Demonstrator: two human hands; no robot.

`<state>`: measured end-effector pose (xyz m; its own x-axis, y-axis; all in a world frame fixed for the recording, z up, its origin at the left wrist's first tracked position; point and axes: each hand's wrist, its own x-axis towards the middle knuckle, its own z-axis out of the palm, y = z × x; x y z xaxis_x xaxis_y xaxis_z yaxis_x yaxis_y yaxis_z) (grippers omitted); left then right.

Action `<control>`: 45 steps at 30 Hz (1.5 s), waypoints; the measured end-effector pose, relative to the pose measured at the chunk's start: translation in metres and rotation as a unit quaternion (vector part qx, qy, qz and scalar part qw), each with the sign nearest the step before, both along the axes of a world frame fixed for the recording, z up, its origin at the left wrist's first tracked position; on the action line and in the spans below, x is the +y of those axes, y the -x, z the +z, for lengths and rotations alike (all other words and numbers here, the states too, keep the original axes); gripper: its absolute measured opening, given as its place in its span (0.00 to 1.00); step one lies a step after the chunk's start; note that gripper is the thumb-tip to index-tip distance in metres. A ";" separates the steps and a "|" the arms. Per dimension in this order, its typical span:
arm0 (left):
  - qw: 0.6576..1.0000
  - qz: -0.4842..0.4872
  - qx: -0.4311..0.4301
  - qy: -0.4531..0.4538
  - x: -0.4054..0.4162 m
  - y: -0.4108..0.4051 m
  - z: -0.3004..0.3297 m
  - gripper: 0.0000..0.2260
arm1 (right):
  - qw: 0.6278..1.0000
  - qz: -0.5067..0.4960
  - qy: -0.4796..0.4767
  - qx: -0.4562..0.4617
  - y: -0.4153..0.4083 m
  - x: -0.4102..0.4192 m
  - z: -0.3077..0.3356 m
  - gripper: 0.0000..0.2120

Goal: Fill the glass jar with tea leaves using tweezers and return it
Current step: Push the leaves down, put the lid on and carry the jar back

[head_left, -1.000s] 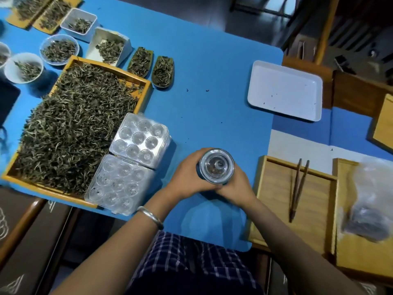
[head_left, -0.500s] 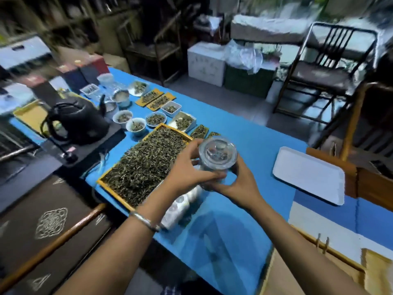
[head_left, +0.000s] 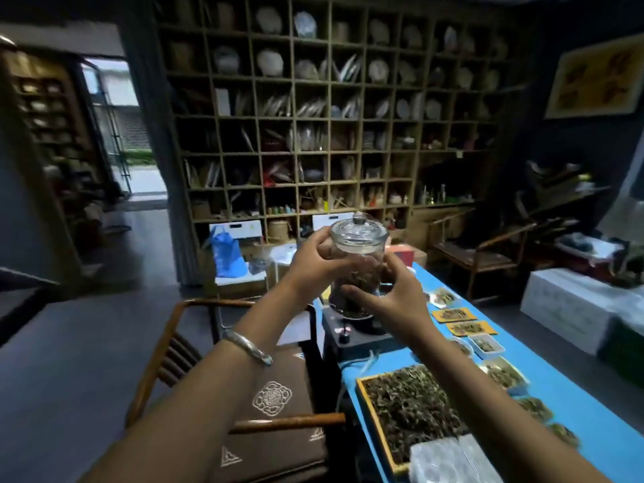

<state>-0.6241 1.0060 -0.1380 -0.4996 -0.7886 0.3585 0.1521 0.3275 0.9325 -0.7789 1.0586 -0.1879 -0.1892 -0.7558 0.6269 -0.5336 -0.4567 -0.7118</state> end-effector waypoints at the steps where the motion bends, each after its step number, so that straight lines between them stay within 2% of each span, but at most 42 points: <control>1: 1.000 0.017 0.010 -0.001 -0.004 -0.022 0.007 0.29 | 1.000 0.017 0.007 0.008 -0.020 -0.010 0.009 0.25; 3: 0.998 0.050 0.030 -0.009 -0.012 -0.068 0.021 0.37 | 0.998 0.055 0.018 0.016 -0.064 -0.029 0.025 0.25; 4: 0.997 0.067 0.034 -0.008 -0.015 -0.091 0.026 0.38 | 0.997 0.073 0.021 0.016 -0.088 -0.038 0.030 0.25; 8: 0.989 0.138 0.043 0.009 -0.031 -0.193 0.041 0.30 | 0.992 0.121 0.036 0.009 -0.191 -0.075 0.045 0.22; 13: 0.982 0.187 0.013 0.035 -0.062 -0.322 0.061 0.16 | 0.983 0.177 0.046 -0.014 -0.322 -0.123 0.058 0.23; 15: 0.976 0.211 -0.003 0.045 -0.077 -0.368 0.069 0.15 | 0.980 0.191 0.046 -0.026 -0.370 -0.143 0.064 0.24; 19: 0.968 0.240 -0.040 0.062 -0.107 -0.444 0.086 0.22 | 0.977 0.199 0.056 -0.041 -0.448 -0.182 0.076 0.26; 22: 0.957 0.282 -0.055 0.050 -0.134 -0.489 0.095 0.18 | 0.976 0.204 0.053 -0.049 -0.494 -0.210 0.086 0.29; 29: 0.952 0.299 -0.050 0.036 -0.217 -0.552 0.104 0.16 | 0.976 0.206 0.044 -0.055 -0.558 -0.297 0.097 0.35; 37: 0.960 0.275 -0.040 0.029 -0.382 -0.594 0.110 0.17 | 0.978 0.187 0.068 -0.067 -0.601 -0.464 0.098 0.27; 42: 0.963 0.258 -0.063 0.039 -0.493 -0.608 0.125 0.17 | 0.978 0.182 0.071 -0.078 -0.614 -0.570 0.109 0.31; 45: 0.966 0.246 -0.063 0.048 -0.552 -0.612 0.126 0.18 | 0.979 0.174 0.068 -0.081 -0.619 -0.624 0.111 0.30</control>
